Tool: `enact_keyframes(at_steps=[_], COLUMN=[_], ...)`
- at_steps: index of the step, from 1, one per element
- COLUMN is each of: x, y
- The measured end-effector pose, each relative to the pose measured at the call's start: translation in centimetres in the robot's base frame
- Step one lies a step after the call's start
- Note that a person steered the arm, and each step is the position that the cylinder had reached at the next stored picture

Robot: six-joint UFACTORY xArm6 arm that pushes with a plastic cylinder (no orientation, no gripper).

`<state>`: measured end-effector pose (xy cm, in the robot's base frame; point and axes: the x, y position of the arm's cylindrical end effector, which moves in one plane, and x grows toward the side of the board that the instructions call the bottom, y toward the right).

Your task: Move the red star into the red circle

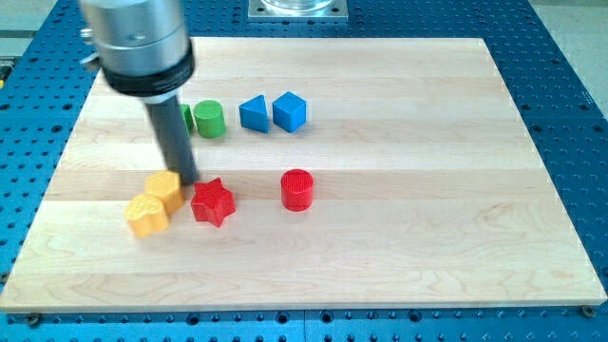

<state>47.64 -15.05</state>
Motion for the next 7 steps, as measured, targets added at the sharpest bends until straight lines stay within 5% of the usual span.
enact_keyframes(at_steps=[3, 5, 7], x=[2.7, 3.3, 4.6], y=[-2.3, 11.3, 4.4])
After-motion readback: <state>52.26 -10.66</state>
